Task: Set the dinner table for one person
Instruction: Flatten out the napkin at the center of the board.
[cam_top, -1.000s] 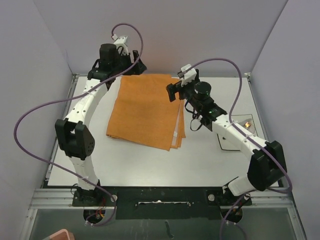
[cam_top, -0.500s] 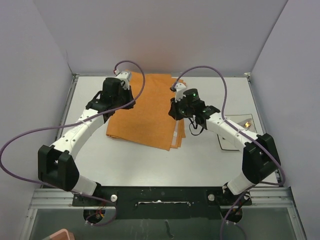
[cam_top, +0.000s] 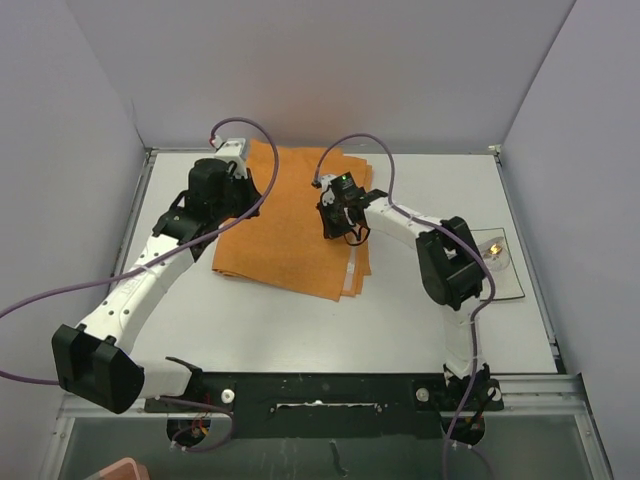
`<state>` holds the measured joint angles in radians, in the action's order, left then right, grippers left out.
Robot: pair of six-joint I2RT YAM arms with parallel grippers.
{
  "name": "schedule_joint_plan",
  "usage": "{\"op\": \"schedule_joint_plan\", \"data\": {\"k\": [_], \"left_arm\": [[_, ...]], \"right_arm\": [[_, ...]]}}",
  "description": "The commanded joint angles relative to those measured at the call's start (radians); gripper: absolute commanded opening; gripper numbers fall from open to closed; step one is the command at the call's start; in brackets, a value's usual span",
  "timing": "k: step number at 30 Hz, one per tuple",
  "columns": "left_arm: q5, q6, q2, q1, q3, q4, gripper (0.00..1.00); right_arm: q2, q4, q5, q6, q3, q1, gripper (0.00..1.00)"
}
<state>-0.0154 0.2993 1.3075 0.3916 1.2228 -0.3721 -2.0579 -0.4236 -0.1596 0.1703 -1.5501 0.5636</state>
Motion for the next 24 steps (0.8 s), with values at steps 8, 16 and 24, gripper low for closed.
{"op": "schedule_joint_plan", "data": {"k": [8,16,24], "left_arm": [[0.076,-0.028,-0.040,0.011,0.119,-0.014,0.00],[0.098,-0.022,-0.034,0.010,0.132,-0.014,0.00],[0.128,-0.008,-0.053,0.009,0.133,-0.019,0.00]], "right_arm": [[-0.111,-0.174,0.061,0.031,-0.050,0.075,0.00],[0.034,-0.123,0.037,0.179,0.171,0.244,0.00],[0.055,-0.066,0.074,0.283,0.075,0.441,0.00]]}}
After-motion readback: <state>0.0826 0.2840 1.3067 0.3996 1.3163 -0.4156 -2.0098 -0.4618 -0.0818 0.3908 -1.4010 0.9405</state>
